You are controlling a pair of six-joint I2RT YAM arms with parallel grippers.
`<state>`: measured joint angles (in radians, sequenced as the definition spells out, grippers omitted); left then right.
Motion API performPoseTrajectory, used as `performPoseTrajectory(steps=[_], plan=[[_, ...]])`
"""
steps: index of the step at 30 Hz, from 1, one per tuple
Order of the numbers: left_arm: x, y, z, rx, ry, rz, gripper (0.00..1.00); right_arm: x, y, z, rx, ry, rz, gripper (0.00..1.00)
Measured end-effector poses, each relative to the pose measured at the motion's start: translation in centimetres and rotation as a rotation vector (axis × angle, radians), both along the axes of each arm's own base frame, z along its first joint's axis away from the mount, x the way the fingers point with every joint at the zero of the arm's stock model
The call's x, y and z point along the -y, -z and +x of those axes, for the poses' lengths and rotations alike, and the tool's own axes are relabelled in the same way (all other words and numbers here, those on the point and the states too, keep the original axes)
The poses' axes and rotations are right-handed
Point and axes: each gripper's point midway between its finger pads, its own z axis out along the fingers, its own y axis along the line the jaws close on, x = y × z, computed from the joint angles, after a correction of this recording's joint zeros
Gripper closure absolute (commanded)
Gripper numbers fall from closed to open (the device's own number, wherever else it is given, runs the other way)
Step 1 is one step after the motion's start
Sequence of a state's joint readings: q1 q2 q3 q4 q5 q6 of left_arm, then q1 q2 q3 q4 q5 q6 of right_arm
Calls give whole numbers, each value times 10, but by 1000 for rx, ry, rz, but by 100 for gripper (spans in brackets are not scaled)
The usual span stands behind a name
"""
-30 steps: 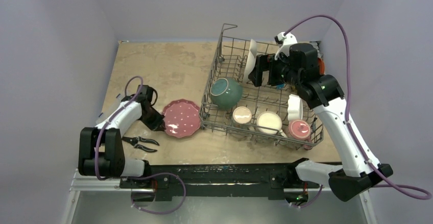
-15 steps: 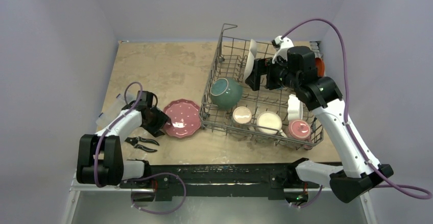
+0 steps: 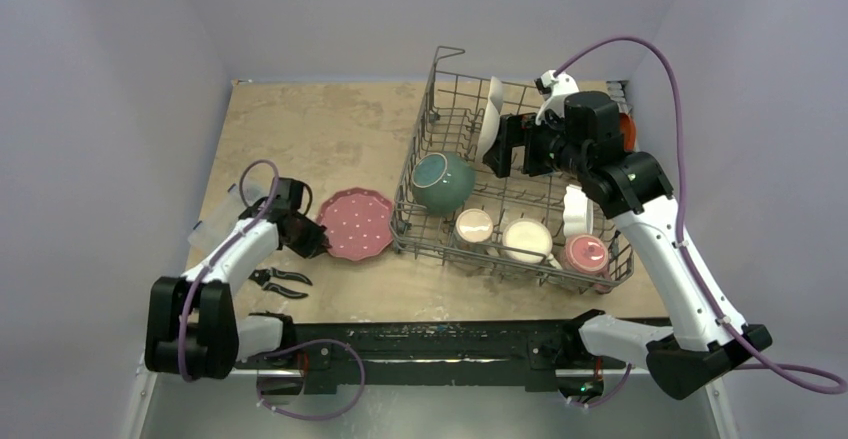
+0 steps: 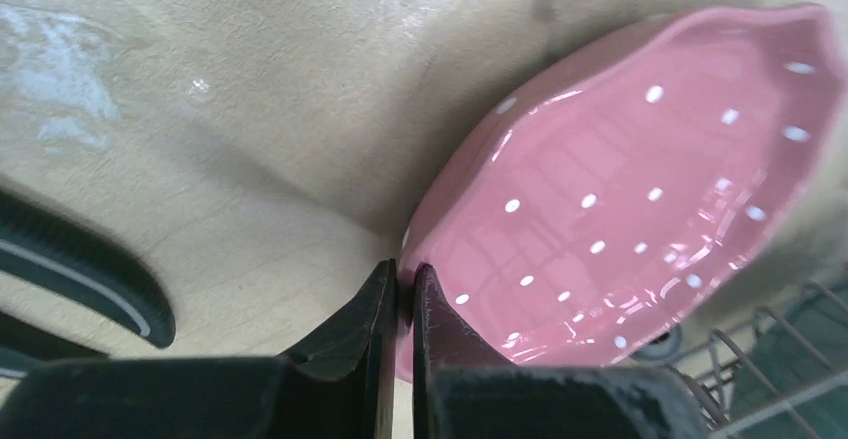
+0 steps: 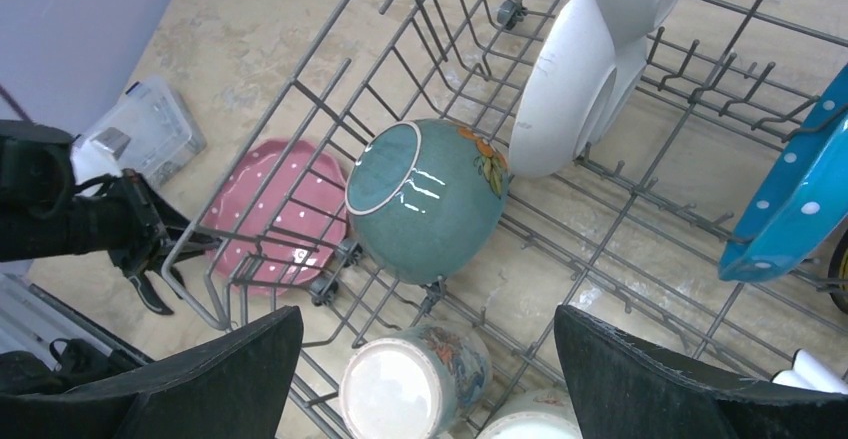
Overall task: Load the mixed dishes into the dish rack
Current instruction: Pick up the plate at the center of the board.
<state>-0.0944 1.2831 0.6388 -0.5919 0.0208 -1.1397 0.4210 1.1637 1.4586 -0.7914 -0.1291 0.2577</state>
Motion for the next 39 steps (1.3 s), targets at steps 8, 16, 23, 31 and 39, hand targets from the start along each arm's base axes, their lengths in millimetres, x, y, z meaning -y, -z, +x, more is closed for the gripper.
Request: performPoseTrajectory(steps=[8,16,23,31,39], plan=[[-24,-31,-12,93,-50,78,100,5,-4,-2,4,46,22,2],[-45,-64,-29,170,-105,92,100,4,-9,-4,9,58,54,2],[-58,-127,-22,290,-162,101,100,0,-6,0,-9,55,63,2],[-45,-216,-4,472,-135,27,100,-11,2,3,-61,36,96,2],[-9,-302,30,676,3,-68,100,-45,-13,7,-106,-41,269,2]])
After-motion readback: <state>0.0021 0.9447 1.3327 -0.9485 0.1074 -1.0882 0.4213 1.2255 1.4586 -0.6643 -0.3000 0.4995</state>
